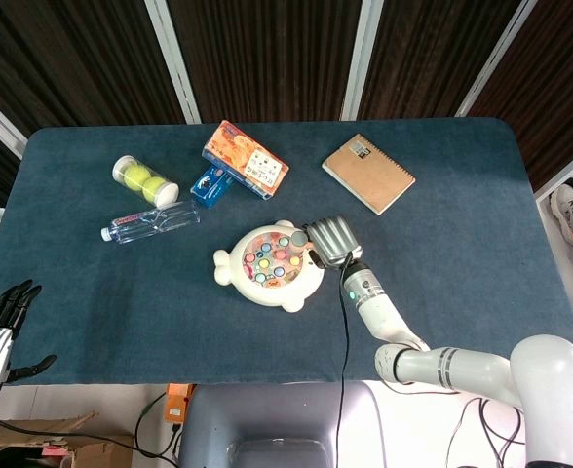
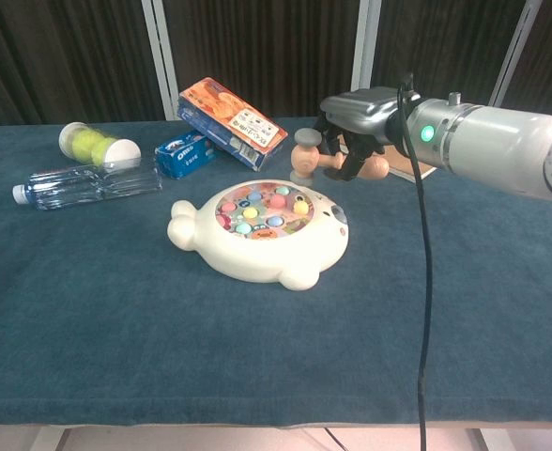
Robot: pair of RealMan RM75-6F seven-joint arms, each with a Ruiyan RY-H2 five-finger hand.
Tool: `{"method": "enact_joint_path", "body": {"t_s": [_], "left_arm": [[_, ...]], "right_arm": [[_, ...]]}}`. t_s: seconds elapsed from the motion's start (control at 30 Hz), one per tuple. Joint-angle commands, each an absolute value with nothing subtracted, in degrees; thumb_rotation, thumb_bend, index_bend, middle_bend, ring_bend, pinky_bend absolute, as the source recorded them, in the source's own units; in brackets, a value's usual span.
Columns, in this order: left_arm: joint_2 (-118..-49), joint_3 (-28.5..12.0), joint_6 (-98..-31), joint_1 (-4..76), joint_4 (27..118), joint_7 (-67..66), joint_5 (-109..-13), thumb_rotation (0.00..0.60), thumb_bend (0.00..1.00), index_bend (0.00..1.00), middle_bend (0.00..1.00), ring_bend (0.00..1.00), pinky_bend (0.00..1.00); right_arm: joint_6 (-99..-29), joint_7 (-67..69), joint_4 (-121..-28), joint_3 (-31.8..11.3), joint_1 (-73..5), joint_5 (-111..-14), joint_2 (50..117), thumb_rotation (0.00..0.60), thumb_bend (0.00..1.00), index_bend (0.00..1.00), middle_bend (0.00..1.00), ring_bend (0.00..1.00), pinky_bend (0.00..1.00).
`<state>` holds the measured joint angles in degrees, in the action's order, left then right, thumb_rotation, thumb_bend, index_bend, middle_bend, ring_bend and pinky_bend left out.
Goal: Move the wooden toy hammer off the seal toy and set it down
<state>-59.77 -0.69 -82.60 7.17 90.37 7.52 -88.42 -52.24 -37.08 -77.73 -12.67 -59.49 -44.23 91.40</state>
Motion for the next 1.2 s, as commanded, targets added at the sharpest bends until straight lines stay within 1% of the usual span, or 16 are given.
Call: {"method": "enact_joint_path", "body": {"t_s": [0.03,0.77,1.2], "left_arm": [[-59.8,-0.7,-82.4,7.3,90.2,7.8,-88.4,0.600,0.10,0.00,0.02,0.01,0.13],[-59.2,-0.7,-82.7,7.0,90.3,9.0,-88.2,0.600,0.10,0.00,0.02,0.01,0.13],[-59.4,-1.2,-84.2,6.4,90.2,8.5,-87.7,0.600,0.10,0.00,0.02,0.01,0.13]], "right_arm": [[-52.1,-37.0,-77.5,-12.6,-59.6,-44.4,91.7,0.600,0.47,0.99,0.79,0.66,0.72],[-50.4,-35.8,-71.7,-13.0,-61.4,-45.6,96.7,0.600,0.48,0.98,0.79,0.66,0.72],[-49.1,-37.4,-69.2,-12.9,-62.1,-43.6,98.8,0.600,0.47,0.98,0.79,0.65,0.72]]}}
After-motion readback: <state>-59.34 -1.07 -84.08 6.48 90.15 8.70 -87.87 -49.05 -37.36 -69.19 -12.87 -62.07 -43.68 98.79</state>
